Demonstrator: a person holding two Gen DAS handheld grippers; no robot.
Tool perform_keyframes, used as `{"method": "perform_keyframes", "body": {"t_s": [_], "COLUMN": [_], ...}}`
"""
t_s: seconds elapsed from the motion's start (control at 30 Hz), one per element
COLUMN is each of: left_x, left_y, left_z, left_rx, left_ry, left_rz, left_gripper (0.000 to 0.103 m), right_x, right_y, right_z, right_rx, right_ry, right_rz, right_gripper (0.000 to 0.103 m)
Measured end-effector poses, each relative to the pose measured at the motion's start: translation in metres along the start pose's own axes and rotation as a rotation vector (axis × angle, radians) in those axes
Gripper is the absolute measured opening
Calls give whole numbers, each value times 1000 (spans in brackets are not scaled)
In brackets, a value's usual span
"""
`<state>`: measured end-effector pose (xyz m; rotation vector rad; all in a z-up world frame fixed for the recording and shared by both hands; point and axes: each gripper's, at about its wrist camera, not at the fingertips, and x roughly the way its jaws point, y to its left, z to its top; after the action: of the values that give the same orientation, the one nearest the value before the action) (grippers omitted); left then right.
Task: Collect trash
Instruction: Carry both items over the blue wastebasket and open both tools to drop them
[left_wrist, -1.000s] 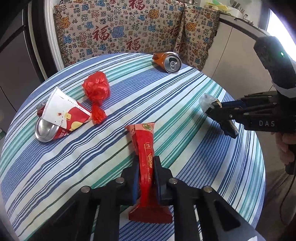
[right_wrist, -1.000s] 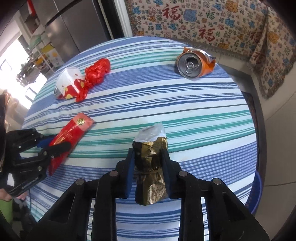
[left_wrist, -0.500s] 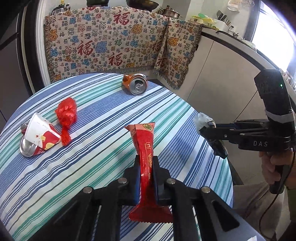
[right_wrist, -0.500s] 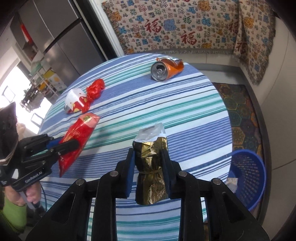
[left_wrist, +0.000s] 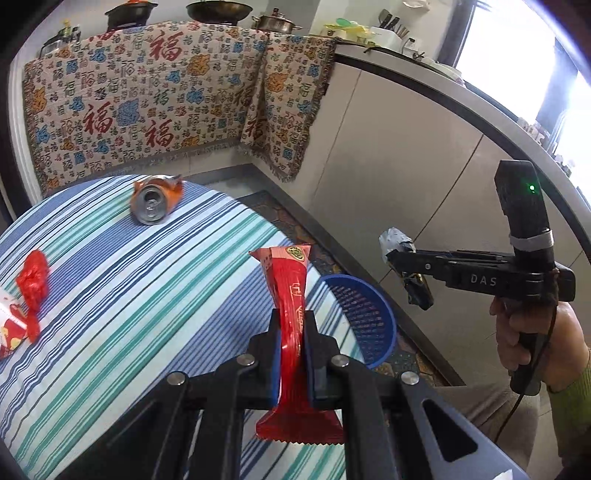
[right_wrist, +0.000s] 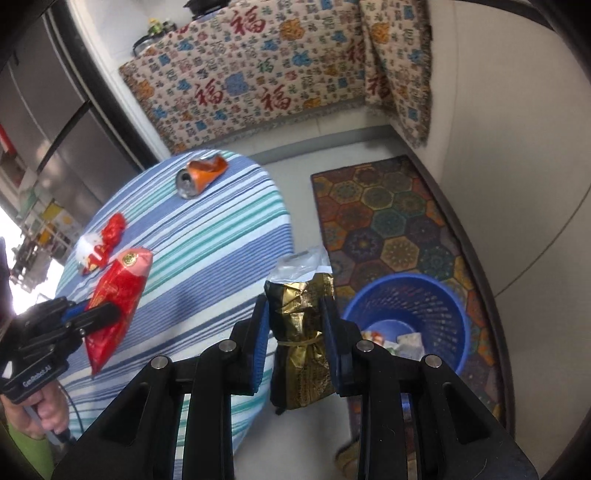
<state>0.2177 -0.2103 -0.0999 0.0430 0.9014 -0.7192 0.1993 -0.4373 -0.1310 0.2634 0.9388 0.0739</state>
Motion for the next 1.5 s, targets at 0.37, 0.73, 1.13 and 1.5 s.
{"method": "perform_keyframes", "body": {"t_s": [0.37,0.73,1.13,1.5], "left_x": [73,155,218,244], "left_y": [-80,-114,-111,-115], "left_z": [33,36,29,30], "left_rx": [25,59,5,26], "left_ry": [40,95,158,171], "left_rz": [-95,-110,-119,-115], "left_gripper": [10,10,10,10], "right_x": [-1,20,28,32], "right_y": [-84,-142,-171,-187], "right_z": [0,-10,-7,-3], "right_rx": [131,199,265,324], "right_ry": [-55,-49,-48,-52], "right_rz": [-100,-59,-68,-69], "right_gripper": [27,28,28,29]}}
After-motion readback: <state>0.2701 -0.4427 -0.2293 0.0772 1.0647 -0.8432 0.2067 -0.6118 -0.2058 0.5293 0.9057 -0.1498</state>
